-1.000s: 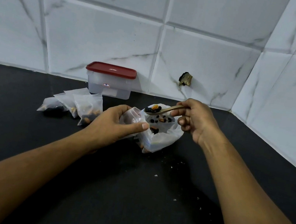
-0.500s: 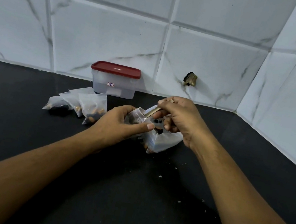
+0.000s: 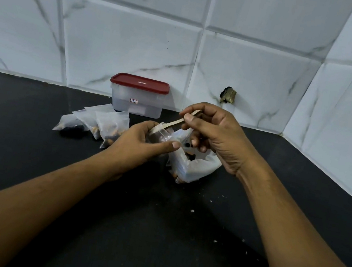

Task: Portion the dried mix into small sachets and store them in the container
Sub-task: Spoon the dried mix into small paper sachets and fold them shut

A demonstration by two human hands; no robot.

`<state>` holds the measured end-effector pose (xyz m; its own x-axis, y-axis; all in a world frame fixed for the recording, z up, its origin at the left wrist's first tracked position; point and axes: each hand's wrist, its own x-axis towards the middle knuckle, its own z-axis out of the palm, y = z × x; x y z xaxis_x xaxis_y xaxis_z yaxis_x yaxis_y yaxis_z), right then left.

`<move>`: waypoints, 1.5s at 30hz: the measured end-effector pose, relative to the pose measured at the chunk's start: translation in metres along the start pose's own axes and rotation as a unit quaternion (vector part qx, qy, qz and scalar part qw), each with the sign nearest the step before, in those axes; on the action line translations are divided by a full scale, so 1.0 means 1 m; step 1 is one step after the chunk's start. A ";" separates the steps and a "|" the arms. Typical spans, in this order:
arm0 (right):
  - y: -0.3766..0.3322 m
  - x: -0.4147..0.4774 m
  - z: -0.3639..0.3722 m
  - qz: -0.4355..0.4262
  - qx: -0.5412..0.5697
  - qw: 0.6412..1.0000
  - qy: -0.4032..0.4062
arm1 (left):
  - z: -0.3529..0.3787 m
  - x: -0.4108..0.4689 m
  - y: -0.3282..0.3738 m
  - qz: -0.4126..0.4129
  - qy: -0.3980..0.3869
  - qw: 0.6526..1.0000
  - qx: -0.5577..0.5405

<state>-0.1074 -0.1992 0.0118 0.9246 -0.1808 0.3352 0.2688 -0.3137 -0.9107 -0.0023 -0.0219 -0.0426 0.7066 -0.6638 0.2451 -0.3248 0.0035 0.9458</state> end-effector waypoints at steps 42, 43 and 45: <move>0.046 0.011 -0.021 0.130 -0.118 0.953 0.248 | -0.001 -0.003 0.007 -0.034 -0.060 0.997 -0.040; 0.045 0.010 -0.021 0.139 -0.111 0.954 0.242 | -0.001 -0.003 0.008 -0.035 -0.062 0.997 -0.040; 0.044 0.010 -0.021 0.160 -0.095 0.955 0.231 | -0.001 -0.004 0.008 -0.036 -0.066 0.996 -0.043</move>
<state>-0.0919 -0.2342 -0.0204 0.7224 -0.6731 0.1582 -0.1018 -0.3299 -0.9385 -0.0072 -0.0190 -0.0357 0.6348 -0.7576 0.1517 -0.2182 0.0125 0.9758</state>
